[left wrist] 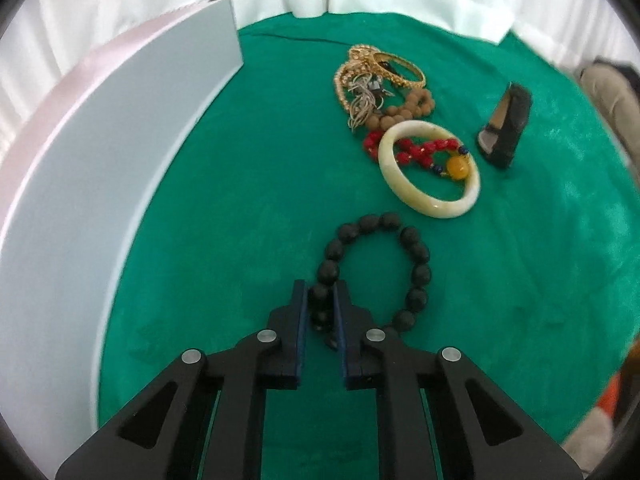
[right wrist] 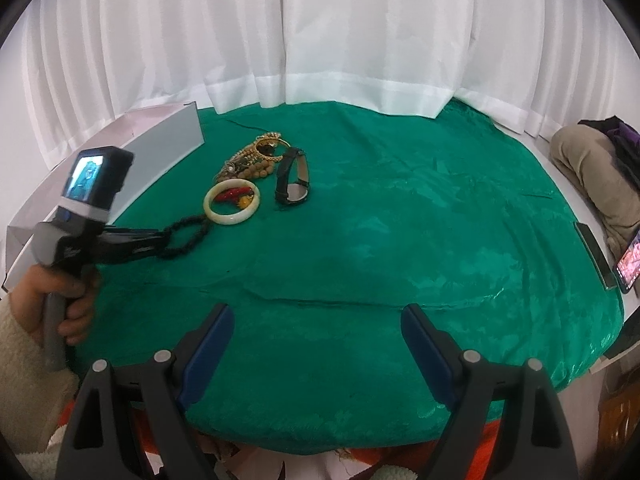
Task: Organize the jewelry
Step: 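Grasp the black bead bracelet with the left tool while the right tool grasps the black watch, then carry the bracelet and watch into the white box and open both tools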
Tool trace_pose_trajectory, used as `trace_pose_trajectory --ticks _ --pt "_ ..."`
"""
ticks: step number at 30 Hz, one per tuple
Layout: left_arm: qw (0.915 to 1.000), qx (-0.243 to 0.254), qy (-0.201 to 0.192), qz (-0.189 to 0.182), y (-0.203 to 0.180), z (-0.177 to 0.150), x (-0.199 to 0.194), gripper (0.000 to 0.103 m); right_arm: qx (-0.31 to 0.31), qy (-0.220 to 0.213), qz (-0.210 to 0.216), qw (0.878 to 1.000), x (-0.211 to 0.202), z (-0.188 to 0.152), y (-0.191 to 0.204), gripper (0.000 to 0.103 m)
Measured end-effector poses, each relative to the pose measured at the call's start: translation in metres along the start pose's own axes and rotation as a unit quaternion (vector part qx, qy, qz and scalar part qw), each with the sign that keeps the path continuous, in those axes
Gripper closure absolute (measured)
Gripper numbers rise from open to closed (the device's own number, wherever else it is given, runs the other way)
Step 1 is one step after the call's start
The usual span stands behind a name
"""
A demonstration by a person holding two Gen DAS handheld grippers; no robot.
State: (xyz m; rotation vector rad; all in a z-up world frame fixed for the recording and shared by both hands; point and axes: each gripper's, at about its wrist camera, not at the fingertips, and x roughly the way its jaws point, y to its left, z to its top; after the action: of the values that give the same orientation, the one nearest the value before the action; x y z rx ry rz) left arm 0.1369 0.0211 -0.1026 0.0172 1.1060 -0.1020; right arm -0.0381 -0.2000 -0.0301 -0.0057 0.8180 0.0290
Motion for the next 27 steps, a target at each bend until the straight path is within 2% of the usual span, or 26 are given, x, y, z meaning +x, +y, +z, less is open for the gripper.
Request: trace_pose_trajectory --ticks 3,7,12,15,19,20,21,22,23,27 --pt "0.9983 -0.039 -0.013 -0.041 0.017 -0.004 -0.021 0.092 0.004 0.006 0.006 1.000 0.005 0.003 -0.002 0.016" --pt "0.9952 -0.061 -0.041 -0.064 0.033 -0.009 -0.052 0.092 0.005 0.004 0.032 0.999 0.022 0.025 -0.006 0.016" --pt "0.9934 -0.069 -0.064 -0.066 0.048 -0.012 -0.076 0.092 0.042 0.008 0.080 0.996 0.071 0.076 -0.009 0.016" --pt "0.9931 -0.075 -0.068 -0.060 0.050 -0.002 -0.072 0.092 0.099 0.023 0.098 0.990 0.115 0.107 -0.003 0.016" --pt "0.9925 -0.082 -0.069 -0.059 0.050 -0.003 -0.074 0.092 0.136 0.041 0.068 0.988 0.169 0.125 0.011 0.017" --pt "0.9926 -0.081 -0.070 -0.058 0.049 -0.003 -0.076 0.092 0.134 0.042 0.054 0.989 0.175 0.127 0.013 0.023" --pt "0.9927 -0.079 -0.071 -0.058 0.049 -0.004 -0.078 0.092 0.127 0.043 0.038 0.990 0.182 0.128 0.016 0.062" --pt "0.9927 -0.077 -0.072 -0.058 0.048 -0.004 -0.080 0.092 0.125 0.050 0.033 0.990 0.186 0.129 0.015 0.079" --pt "0.9928 -0.073 -0.075 -0.058 0.047 -0.004 -0.084 0.092 0.129 0.053 0.037 0.990 0.187 0.128 0.013 0.085" --pt "0.9914 -0.070 -0.090 -0.064 0.048 0.000 -0.101 0.092 0.112 0.020 0.036 0.993 0.159 0.130 0.004 0.086"
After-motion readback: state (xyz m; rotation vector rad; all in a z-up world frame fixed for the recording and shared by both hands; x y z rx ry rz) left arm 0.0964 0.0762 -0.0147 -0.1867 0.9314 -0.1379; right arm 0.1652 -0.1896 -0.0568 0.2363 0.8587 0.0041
